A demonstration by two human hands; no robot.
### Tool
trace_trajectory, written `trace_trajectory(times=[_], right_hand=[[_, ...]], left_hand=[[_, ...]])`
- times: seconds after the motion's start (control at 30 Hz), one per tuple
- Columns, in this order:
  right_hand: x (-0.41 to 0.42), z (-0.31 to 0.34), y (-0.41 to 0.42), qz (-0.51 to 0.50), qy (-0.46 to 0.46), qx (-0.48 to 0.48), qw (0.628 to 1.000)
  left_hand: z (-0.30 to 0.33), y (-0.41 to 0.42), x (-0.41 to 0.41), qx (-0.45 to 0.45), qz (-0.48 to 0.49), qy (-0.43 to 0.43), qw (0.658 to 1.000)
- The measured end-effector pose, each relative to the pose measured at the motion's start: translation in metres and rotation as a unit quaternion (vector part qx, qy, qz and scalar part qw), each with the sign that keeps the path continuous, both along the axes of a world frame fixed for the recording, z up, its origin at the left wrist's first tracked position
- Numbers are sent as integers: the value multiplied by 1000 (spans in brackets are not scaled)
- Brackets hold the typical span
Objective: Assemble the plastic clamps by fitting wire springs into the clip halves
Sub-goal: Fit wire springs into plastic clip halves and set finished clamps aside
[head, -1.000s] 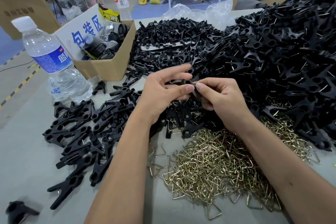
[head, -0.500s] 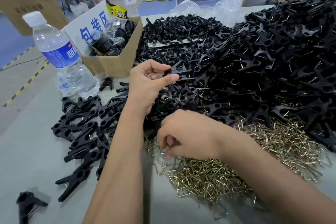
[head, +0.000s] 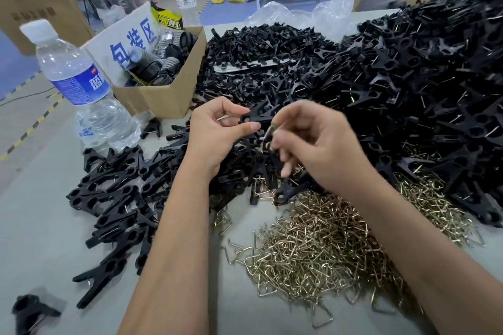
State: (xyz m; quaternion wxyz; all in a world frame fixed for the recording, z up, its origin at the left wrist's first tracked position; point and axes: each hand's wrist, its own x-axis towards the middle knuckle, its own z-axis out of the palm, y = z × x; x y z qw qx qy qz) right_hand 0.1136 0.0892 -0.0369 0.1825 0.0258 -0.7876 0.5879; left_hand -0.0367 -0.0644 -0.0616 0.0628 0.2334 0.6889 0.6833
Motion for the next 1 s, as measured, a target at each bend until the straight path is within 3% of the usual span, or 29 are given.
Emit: trace_trajectory(times=[0.1, 0.2, 0.63, 0.77, 1.0], right_hand=[[-6, -13, 13, -124, 22, -151, 981], [-11, -21, 18, -192, 5, -195, 962], [-13, -28, 16, -205, -26, -140, 968], [-9, -21, 21, -95, -53, -255, 961], [-3, -15, 33, 130, -159, -409, 889]], left_hand=[[0, 1, 1, -18, -23, 20, 999], [1, 5, 3, -5, -71, 19, 997], [5, 16, 16, -40, -124, 45, 991], [9, 11, 16, -8, -140, 37, 989], [14, 9, 20, 39, -222, 5, 974]])
